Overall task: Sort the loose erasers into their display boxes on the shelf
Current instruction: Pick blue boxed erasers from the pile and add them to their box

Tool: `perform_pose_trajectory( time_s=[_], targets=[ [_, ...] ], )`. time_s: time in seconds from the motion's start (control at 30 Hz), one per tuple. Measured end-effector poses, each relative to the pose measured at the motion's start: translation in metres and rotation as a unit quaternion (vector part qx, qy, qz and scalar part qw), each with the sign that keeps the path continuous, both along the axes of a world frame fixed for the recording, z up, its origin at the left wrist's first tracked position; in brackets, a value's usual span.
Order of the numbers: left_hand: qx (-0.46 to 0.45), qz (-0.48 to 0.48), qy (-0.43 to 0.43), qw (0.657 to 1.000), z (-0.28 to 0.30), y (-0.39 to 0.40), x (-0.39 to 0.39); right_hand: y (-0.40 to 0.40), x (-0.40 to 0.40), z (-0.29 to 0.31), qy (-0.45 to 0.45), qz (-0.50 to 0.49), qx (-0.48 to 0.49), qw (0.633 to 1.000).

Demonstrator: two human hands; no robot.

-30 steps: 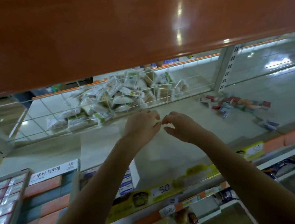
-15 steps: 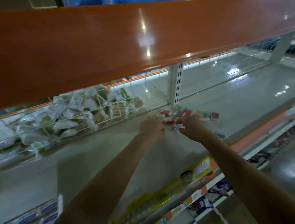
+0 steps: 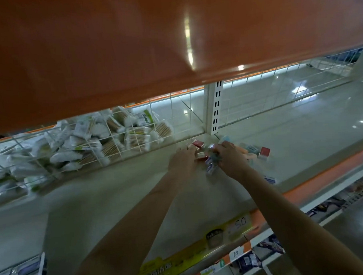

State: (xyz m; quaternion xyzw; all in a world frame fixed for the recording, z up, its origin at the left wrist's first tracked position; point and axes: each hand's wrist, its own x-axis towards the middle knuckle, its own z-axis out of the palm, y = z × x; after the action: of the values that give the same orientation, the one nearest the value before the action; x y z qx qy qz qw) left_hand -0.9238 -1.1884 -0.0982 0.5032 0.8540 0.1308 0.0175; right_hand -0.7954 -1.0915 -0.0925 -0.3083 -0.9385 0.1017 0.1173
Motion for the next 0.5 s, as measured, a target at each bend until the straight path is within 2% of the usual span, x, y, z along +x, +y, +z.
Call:
perform_pose_trajectory(
  time_s=[0.13, 0.33, 0.4, 0.5],
  targets=[
    [0.031, 0.026, -0.037, 0.998, -0.006, -0.003, 0.004, 0.0, 0.005, -0.003, 0.003, 0.023, 0.019, 1.0],
    [0.043, 0.04, -0.072, 0.996, -0.009, -0.025, 0.002, -0.02, 0.015, 0.007, 0.085, 0.04, -0.063, 0.994],
    [0.051, 0.041, -0.076, 0.995, -0.005, -0.041, 0.0, -0.031, 0.014, 0.016, 0.117, 0.049, -0.117, 0.985],
    [0.085, 0.056, -0.088, 0.991, 0.006, -0.073, -0.003, -0.054, 0.01, 0.028, 0.179, 0.073, -0.256, 0.947]
  ],
)
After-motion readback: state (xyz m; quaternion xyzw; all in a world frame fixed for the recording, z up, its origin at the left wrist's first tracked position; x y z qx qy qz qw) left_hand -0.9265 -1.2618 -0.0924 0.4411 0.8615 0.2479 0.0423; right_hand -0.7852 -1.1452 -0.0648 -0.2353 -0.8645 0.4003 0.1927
